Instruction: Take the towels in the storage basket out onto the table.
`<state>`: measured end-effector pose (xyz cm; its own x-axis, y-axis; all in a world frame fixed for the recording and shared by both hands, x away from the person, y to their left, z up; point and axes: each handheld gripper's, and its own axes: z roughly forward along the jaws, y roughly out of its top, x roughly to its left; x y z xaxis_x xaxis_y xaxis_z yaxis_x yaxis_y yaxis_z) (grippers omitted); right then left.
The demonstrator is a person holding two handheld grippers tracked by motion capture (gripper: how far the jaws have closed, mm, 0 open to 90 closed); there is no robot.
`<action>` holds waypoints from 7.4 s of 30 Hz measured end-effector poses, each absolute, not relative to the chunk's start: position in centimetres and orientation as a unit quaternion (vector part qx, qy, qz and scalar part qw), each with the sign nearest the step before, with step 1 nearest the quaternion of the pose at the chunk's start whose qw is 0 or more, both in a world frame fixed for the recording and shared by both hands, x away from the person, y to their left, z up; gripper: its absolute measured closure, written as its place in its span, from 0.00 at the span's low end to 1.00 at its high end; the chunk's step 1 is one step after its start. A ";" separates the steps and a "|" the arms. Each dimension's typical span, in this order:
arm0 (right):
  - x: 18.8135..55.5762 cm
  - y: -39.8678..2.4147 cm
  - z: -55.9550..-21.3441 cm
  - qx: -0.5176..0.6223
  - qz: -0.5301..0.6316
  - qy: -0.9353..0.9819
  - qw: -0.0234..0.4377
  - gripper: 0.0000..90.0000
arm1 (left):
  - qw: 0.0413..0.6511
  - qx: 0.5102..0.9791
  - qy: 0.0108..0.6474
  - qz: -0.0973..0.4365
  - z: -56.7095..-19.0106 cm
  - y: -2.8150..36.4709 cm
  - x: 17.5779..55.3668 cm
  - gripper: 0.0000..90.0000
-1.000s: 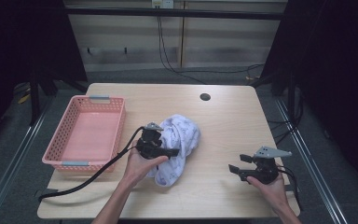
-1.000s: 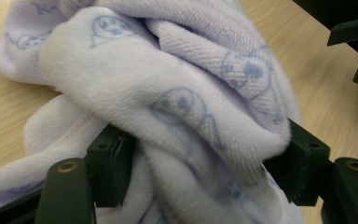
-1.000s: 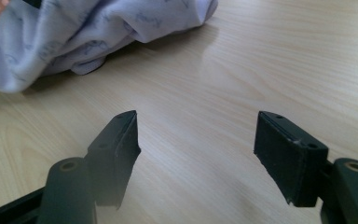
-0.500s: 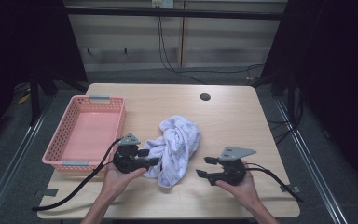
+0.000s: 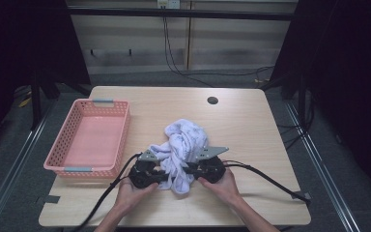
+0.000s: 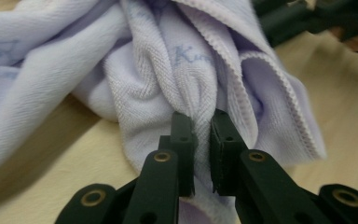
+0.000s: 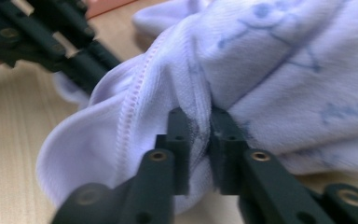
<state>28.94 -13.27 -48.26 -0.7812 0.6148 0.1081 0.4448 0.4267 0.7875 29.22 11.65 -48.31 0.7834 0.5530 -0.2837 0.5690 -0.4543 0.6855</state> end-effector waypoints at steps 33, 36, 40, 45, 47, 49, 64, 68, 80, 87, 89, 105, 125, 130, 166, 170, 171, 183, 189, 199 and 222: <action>24.6 -28.0 -43.7 0.410 0.462 0.763 0.189 0.55 | 0.455 0.826 0.330 -0.031 -46.5 12.7 28.5 0.91; 23.3 -25.4 -44.6 0.388 0.469 0.780 0.143 0.55 | 0.437 0.843 0.311 -0.036 -47.2 10.3 27.9 0.91; 23.2 -22.0 -45.4 0.344 0.468 0.807 0.109 0.52 | 0.434 0.850 0.294 -0.044 -47.6 7.9 27.5 0.91; 24.8 -19.3 -46.2 0.346 0.464 0.810 0.093 0.45 | 0.423 0.861 0.278 -0.052 -48.2 7.0 27.1 0.86; 26.0 -18.7 -46.8 0.357 0.470 0.804 0.082 0.55 | 0.428 0.856 0.283 -0.062 -48.3 7.0 27.2 0.80; 27.2 -18.4 -47.3 0.366 0.466 0.801 0.089 0.85 | 0.436 0.851 0.288 -0.059 -47.9 7.5 27.3 0.70; 28.5 -26.0 -44.4 0.402 0.462 0.777 0.146 0.93 | 0.429 0.838 0.335 -0.024 -48.8 12.1 30.9 0.48; 29.6 -26.5 -45.2 0.410 0.466 0.772 0.139 0.92 | 0.401 0.856 0.322 -0.051 -49.4 10.3 30.4 0.60; 30.8 -29.0 -39.7 0.408 0.484 0.752 0.183 0.92 | 0.535 0.769 0.349 -0.011 -43.3 15.0 30.8 0.93; 32.5 -28.7 -42.8 0.433 0.424 0.771 0.196 0.55 | 0.449 0.810 0.376 -0.025 -47.8 13.6 31.4 0.92; 31.5 -28.9 -43.8 0.433 0.430 0.769 0.189 0.52 | 0.450 0.809 0.378 -0.026 -47.9 13.8 31.3 0.91; 28.9 -28.1 -47.1 0.415 0.442 0.787 0.114 0.99 | 0.480 0.790 0.379 -0.034 -47.7 14.5 32.1 0.92; 33.2 -29.4 -34.2 0.387 0.538 0.730 0.166 1.00 | 0.568 0.743 0.353 0.022 -35.5 16.3 35.1 0.92; 34.4 -29.2 -28.7 0.367 0.557 0.718 0.197 1.00 | 0.579 0.738 0.343 0.051 -30.7 16.4 36.0 0.92; 18.2 -30.4 -41.1 0.366 0.468 0.790 0.149 0.69 | 0.495 0.798 0.342 -0.030 -42.8 17.7 25.3 0.62; 24.8 -29.3 -42.5 0.373 0.451 0.801 0.127 0.63 | 0.472 0.805 0.358 -0.001 -43.9 15.1 29.8 0.59; 26.4 -29.1 -42.7 0.377 0.453 0.798 0.123 0.62 | 0.481 0.798 0.362 -0.012 -44.3 14.6 30.9 0.56; 39.2 -26.1 -47.5 0.445 0.413 0.790 0.088 0.41 | 0.450 0.780 0.434 -0.010 -48.8 11.9 38.9 0.47; 40.7 -24.8 -48.6 0.449 0.403 0.796 0.052 0.88 | 0.457 0.781 0.424 -0.042 -49.5 10.8 39.9 0.96; 38.2 -27.1 -39.0 0.396 0.498 0.763 0.115 0.98 | 0.543 0.761 0.352 0.038 -40.8 14.0 37.1 0.97; 25.2 -28.5 -44.3 0.368 0.456 0.804 0.097 0.66 | 0.468 0.821 0.324 -0.049 -46.8 14.3 28.7 0.70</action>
